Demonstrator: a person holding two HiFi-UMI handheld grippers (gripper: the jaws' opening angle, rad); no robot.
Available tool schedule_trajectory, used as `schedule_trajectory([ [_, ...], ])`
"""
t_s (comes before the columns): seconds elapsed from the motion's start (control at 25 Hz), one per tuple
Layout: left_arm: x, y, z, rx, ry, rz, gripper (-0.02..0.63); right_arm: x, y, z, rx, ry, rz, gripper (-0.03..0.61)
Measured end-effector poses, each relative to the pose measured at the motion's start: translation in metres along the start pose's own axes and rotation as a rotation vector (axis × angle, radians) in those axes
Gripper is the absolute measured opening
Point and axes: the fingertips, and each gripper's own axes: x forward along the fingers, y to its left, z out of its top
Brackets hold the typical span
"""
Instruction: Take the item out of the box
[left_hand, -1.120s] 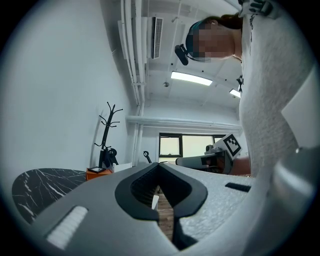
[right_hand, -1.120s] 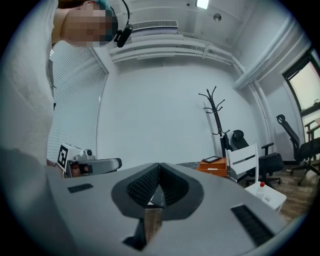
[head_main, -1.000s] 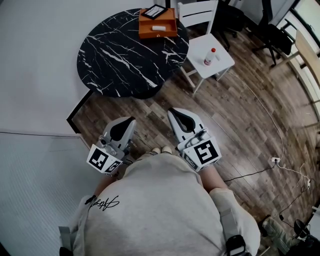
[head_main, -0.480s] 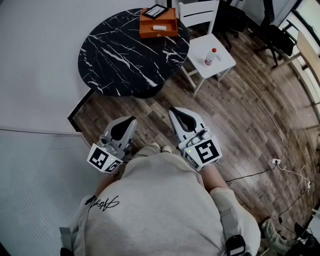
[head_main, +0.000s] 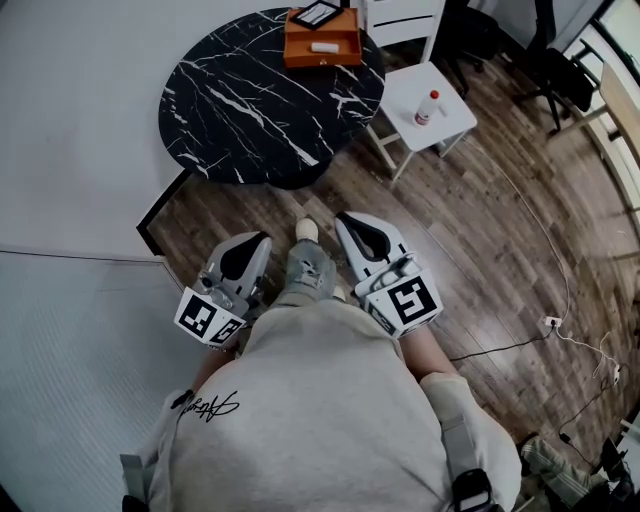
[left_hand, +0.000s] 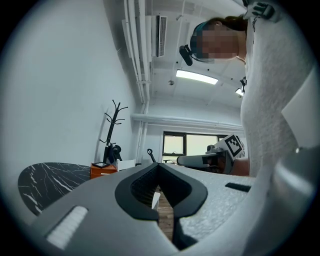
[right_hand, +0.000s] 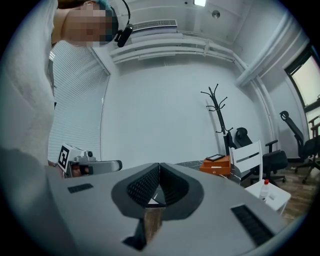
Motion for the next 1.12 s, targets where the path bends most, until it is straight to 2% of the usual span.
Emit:
schedule_trajectory([
  [0.36,0.02,0.016,0.009,0.026,-0.028,-0.02,0.0,0.011,-0.018,0.007,-0.021,-0.009,-0.025,0.011],
  [1.12,0.066,0.074,0.008,0.019,-0.018,-0.07,0.0,0.066,-0.062,0.014,-0.024,-0.007,-0.056,0.011],
])
